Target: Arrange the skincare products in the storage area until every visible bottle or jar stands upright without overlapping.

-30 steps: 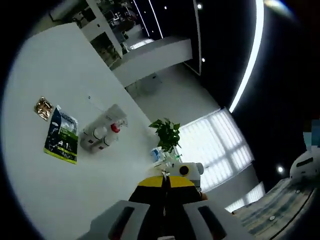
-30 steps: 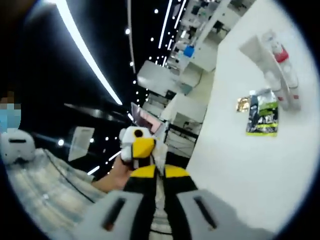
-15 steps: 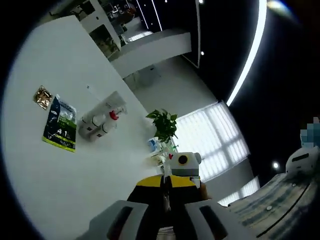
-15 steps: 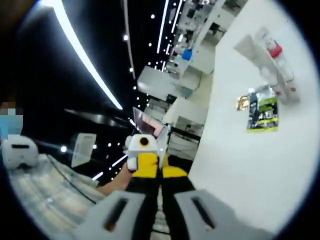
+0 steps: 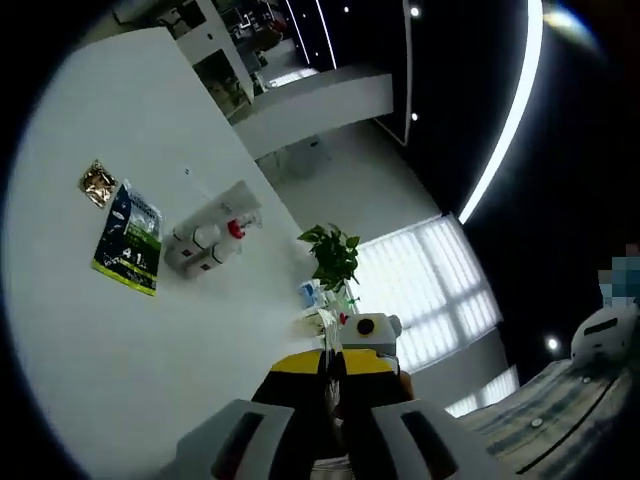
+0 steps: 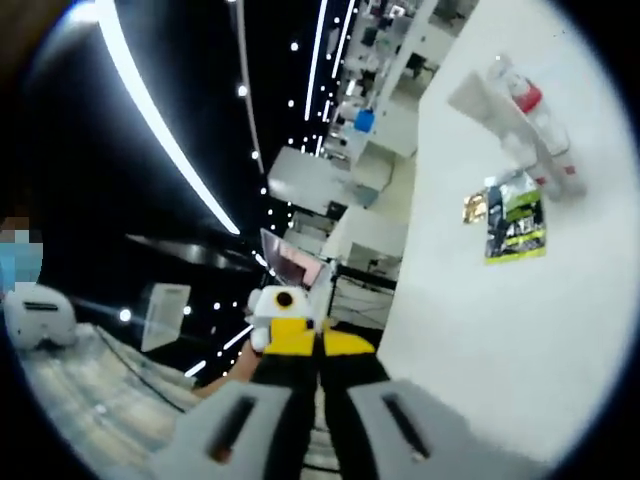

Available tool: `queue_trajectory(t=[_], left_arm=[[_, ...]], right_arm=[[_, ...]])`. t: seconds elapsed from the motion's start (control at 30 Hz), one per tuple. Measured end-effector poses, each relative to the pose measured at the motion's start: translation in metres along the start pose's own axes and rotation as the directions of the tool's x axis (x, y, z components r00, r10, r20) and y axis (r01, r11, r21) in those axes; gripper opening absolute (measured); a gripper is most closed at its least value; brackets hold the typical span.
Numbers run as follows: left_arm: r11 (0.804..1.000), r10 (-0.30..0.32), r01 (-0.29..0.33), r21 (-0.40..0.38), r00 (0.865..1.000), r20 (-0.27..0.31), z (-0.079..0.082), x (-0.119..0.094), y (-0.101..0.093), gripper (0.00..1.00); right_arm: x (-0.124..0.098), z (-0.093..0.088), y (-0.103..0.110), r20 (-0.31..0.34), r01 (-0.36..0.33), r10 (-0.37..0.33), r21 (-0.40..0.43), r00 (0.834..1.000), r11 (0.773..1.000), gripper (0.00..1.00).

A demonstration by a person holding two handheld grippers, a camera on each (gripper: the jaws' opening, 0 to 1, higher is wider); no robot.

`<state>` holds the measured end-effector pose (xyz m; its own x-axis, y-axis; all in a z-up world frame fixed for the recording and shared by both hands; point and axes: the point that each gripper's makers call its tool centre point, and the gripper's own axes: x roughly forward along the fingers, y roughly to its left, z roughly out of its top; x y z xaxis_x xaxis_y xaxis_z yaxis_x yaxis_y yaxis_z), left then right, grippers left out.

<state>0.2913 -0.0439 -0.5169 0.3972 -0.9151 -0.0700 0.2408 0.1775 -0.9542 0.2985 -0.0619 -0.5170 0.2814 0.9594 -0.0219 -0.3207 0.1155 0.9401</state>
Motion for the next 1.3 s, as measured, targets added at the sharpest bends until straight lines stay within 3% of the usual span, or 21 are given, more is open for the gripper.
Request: queue_trajectory(t=[0.7, 0.9, 1.1, 1.2, 1.3], left_arm=[[1.000, 0.006, -0.005, 0.017, 0.998, -0.056, -0.005, -0.006, -0.001, 0.01], [1.000, 0.020, -0.020, 0.011, 0.999, -0.037, 0.000, -0.006, 0.003, 0.01], [1.000, 0.015, -0.015, -0.003, 1.000, -0.008, 0.011, -0.012, 0.007, 0.01], [1.000, 0.019, -0.019, -0.008, 1.000, 0.010, 0.020, -0.017, 0.013, 0.01], [0.998, 0.064, -0.064, -0.009, 0.998, 0.027, 0.033, -0.027, 0.032, 0.01]], right_arm=[[-0.008, 0.002, 0.000, 0.054, -0.014, 0.013, 0.014, 0.998, 1.000, 0.00], [-0.006, 0.003, -0.005, 0.060, 0.023, -0.019, -0.059, 0.998, 0.998, 0.03], [-0.009, -0.001, -0.014, 0.058, 0.090, -0.082, -0.168, 0.995, 0.982, 0.15], [-0.013, -0.002, -0.016, 0.058, 0.119, -0.109, -0.217, 0.992, 0.969, 0.22], [-0.018, -0.002, -0.022, 0.078, 0.173, -0.157, -0.302, 0.985, 0.937, 0.32]])
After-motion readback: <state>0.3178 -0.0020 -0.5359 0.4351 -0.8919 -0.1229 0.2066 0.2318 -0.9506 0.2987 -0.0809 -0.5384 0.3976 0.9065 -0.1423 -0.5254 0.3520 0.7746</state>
